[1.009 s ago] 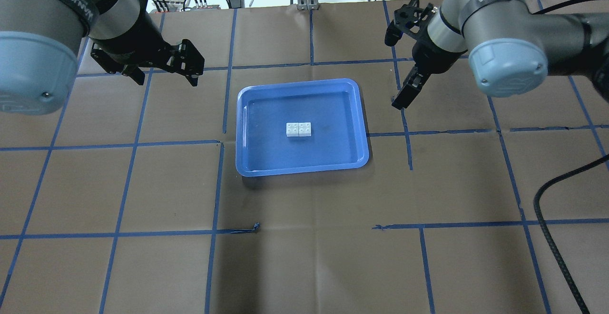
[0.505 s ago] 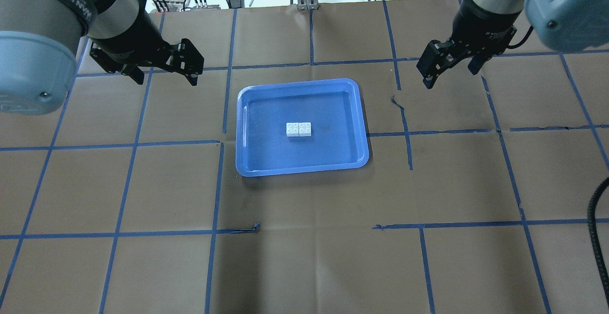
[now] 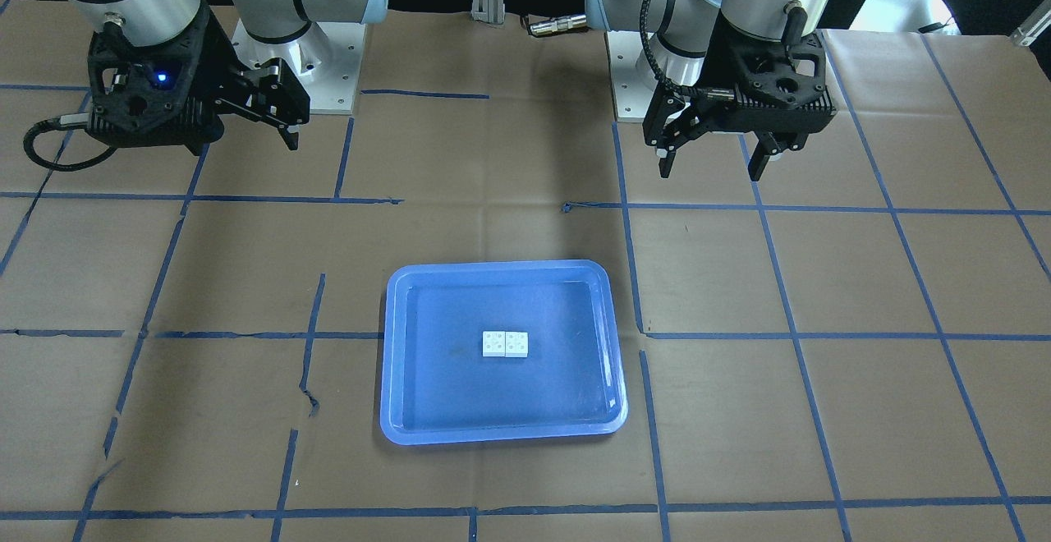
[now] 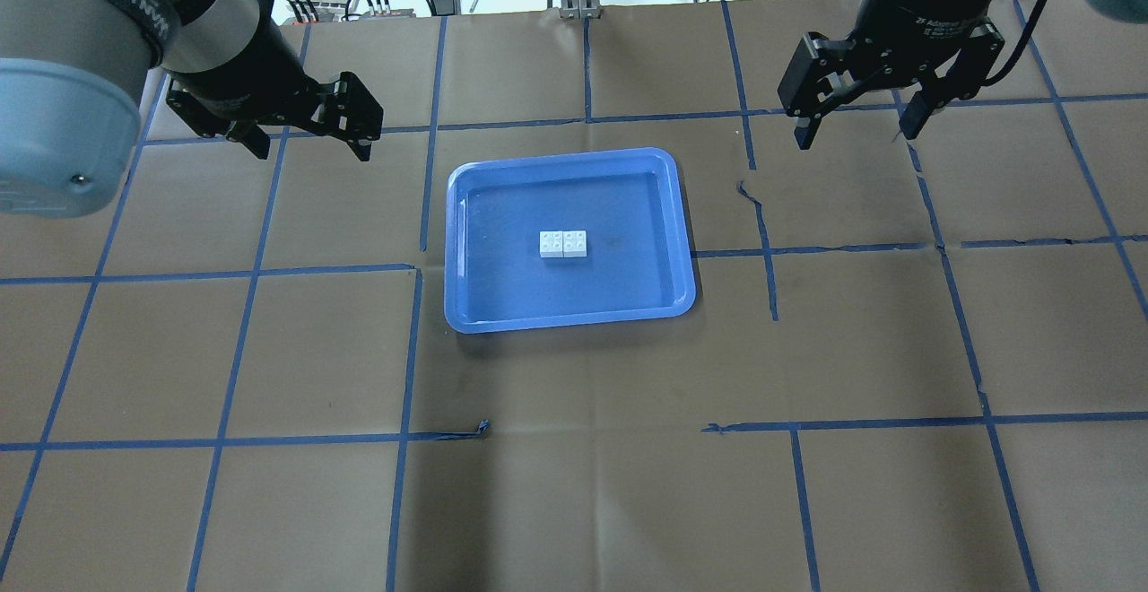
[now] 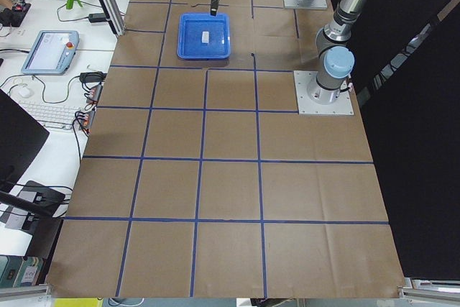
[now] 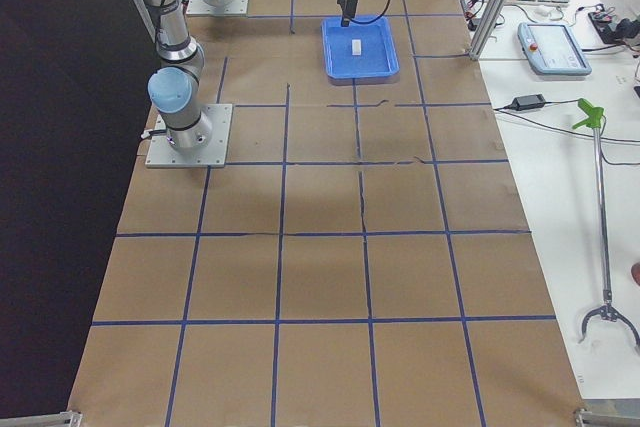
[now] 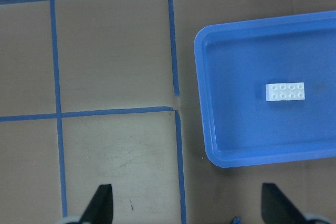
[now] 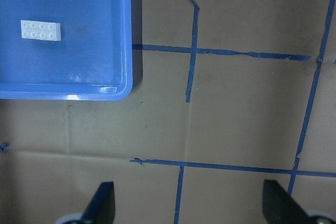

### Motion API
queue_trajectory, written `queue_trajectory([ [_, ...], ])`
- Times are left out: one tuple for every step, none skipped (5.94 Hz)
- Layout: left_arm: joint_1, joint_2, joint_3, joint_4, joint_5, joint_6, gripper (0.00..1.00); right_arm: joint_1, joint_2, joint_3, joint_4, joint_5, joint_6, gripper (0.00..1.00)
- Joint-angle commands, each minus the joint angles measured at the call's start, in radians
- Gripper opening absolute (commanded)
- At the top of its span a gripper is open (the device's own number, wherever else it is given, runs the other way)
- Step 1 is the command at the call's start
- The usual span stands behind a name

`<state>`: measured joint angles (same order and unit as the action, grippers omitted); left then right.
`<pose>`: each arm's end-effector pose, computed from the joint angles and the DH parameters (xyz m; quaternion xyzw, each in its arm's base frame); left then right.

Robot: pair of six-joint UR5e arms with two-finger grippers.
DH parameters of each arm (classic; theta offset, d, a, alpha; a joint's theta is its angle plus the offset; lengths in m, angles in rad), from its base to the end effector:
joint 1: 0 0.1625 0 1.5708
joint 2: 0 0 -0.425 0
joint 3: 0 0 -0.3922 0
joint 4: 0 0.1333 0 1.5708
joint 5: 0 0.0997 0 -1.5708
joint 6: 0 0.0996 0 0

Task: Assemble white blocks and place on blue tray

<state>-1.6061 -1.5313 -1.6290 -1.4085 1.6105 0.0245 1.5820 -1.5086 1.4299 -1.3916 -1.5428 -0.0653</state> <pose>-0.1465 -0.4834 0.4956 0.0284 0.9968 -0.0718 0.0194 0.1418 -0.5051 0.5085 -0.0375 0.9979 0.0498 0.0153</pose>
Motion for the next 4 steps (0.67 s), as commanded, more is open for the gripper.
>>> queue_trajectory([
  [0.000, 0.000, 0.001, -0.001, 0.000, 0.000, 0.99, 0.001, 0.005, 0.000, -0.004, 0.000, 0.004, 1.00],
  [0.000, 0.002, 0.001, -0.001, 0.000, 0.000, 0.99, 0.001, 0.005, 0.000, -0.004, 0.000, 0.004, 1.00],
  [0.000, 0.003, 0.001, -0.001, 0.000, 0.000, 0.99, -0.005, 0.005, 0.000, -0.004, -0.003, 0.004, 1.00],
  [0.000, 0.003, 0.000, -0.001, 0.002, 0.000, 0.99, -0.005, 0.005, 0.000, -0.004, -0.003, 0.002, 1.00],
])
